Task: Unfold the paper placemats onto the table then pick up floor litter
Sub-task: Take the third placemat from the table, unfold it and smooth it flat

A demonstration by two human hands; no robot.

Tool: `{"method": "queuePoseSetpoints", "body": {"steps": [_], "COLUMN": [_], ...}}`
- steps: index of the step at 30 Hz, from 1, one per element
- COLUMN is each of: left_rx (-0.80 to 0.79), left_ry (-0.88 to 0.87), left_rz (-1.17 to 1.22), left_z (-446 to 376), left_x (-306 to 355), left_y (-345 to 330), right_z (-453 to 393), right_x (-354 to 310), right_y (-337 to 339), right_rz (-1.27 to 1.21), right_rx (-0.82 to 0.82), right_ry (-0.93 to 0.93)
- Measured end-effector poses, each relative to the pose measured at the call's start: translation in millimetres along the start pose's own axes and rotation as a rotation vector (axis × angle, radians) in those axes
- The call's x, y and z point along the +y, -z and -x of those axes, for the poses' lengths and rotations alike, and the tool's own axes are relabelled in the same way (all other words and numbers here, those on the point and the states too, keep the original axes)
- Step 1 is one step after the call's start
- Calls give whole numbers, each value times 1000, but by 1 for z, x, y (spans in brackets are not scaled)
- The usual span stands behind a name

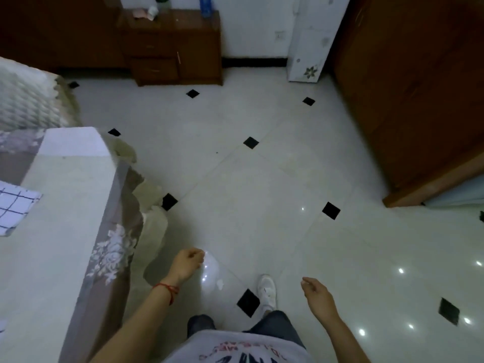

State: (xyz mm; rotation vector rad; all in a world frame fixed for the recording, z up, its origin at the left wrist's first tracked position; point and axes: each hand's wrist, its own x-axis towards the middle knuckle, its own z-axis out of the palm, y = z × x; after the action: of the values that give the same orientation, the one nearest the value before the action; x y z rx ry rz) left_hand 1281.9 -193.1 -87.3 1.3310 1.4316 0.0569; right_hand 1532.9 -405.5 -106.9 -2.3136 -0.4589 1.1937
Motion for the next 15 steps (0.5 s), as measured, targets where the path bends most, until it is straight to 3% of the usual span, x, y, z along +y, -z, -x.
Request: {"method": "queuePoseSetpoints", "body": {"steps": [4,8,15], "left_rx": [143,265,405], "left_ry": [195,282,397], "left_rz": [144,332,564], "left_z": [-11,-6,-24], "left_x": [-8,7,7], "left_y": [-3,-9,0], "right_z": [-74,-132,-194], "right_x": [-62,-137,-241], "right_y": [38,54,15], "right_rz": [132,260,365], "right_rx": [-143,-234,-363], "right_ry": [101,217,355]}}
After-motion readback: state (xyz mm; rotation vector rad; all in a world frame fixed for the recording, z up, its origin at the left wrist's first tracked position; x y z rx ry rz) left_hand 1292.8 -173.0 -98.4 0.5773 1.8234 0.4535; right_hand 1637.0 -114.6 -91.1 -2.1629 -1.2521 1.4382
